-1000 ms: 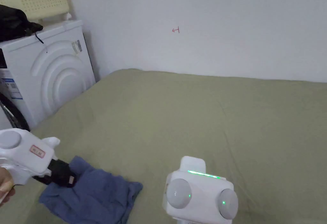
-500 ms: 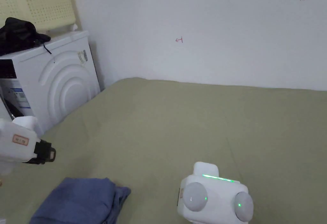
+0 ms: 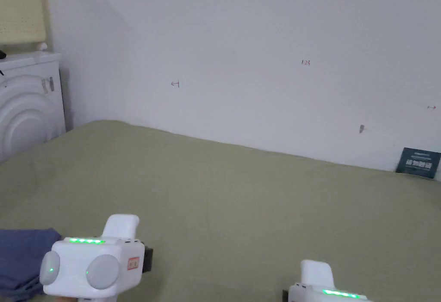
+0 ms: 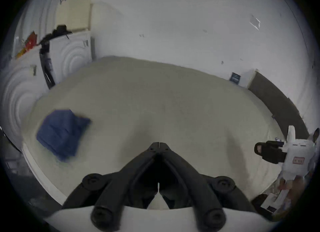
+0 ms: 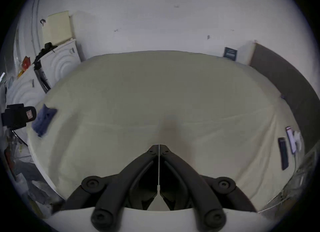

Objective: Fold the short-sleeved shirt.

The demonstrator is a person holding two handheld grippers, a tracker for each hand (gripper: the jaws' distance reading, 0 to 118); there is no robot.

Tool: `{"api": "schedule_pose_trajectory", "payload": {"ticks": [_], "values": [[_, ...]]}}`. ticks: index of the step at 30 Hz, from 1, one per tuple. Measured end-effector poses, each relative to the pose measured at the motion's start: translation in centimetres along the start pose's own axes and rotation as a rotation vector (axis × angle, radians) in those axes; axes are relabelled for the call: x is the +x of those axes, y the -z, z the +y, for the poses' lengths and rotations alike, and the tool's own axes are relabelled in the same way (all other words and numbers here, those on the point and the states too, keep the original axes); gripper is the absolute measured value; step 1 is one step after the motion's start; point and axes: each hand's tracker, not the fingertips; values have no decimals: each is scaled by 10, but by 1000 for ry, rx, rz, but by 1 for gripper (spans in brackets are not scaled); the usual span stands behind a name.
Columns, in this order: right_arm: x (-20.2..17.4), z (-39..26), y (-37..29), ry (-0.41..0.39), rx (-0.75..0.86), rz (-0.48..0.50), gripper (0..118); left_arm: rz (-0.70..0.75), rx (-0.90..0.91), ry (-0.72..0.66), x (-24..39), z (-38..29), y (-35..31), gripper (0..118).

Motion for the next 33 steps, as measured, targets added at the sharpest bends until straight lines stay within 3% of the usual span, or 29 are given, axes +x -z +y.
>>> {"api": "schedule_pose_trajectory", "payload": {"ticks": [3,8,12,13,14,15,16,21,26,33], "values": [[43,-10,-12,-22,5,-26,1,-28,51,-47,33,-21,-2,0],[85,-12,-48,-39,79,-92,1,8,97,134,77,-31,-15,0],[101,1,-85,-30,288,-134,3,-5,201,177,93,-11,-37,3],[98,5,-107,-47,380,-152,14,-5,245,197,97,-6,-46,18],[100,3,-115,-76,480,-174,35,3,293,199,101,-4,-54,43],[101,0,-122,-100,566,-195,68,17,347,184,102,-2,-58,78],[104,-2,-124,-118,597,-193,113,8,379,181,102,0,-61,116],[104,-7,-138,-116,636,-196,118,58,478,198,107,-12,-62,118],[106,-11,-140,-23,625,-191,118,80,453,123,103,-18,-59,118],[111,-3,-125,-1,509,-235,118,116,446,130,99,-15,-54,118]]}}
